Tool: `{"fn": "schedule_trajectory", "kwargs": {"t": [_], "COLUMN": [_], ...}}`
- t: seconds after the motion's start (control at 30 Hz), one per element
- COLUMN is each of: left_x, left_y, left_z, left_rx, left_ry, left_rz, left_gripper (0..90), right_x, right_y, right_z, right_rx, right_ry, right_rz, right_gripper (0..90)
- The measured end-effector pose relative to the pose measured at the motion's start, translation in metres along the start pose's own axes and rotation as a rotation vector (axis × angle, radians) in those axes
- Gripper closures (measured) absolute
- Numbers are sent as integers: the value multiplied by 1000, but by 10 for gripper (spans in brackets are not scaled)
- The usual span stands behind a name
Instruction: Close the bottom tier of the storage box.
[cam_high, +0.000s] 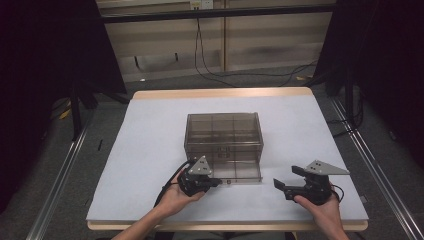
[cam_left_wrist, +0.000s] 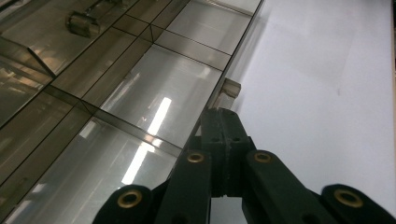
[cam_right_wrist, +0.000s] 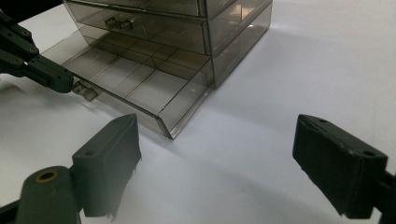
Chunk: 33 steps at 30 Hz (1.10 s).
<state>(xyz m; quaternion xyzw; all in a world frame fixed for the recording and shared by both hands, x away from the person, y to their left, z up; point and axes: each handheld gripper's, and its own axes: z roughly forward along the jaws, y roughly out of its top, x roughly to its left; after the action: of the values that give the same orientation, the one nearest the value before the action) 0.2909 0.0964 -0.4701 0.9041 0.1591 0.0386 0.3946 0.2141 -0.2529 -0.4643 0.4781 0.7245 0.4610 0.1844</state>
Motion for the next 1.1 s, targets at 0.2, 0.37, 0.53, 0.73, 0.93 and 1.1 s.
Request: {"fn": "schedule_trajectory", "kwargs": {"t": [0.2, 0.37, 0.53, 0.73, 0.93, 1.1], "left_x": [1, 0, 1, 4, 3, 5], "left_y": [0, 0, 0, 0, 3, 4], "left_z": [1, 1, 1, 0, 2, 1], "left_rx": [-14, -9, -2, -17, -31, -6], "left_ry": [-10, -1, 2, 9, 16, 12], "left_rz": [-11, -10, -9, -30, -31, -20], "left_gripper": [900, 900, 900, 900, 900, 900], "right_x": [0, -1, -1, -1, 0, -1], "right_y": [0, 0, 0, 0, 0, 0], "right_z": [1, 0, 1, 1, 1, 0], "right_rx": [1, 3, 3, 2, 3, 4], "right_ry": [1, 3, 0, 1, 6, 0], "right_rz": [0, -1, 1, 1, 0, 2], "right_gripper": [148, 148, 148, 148, 148, 148]}}
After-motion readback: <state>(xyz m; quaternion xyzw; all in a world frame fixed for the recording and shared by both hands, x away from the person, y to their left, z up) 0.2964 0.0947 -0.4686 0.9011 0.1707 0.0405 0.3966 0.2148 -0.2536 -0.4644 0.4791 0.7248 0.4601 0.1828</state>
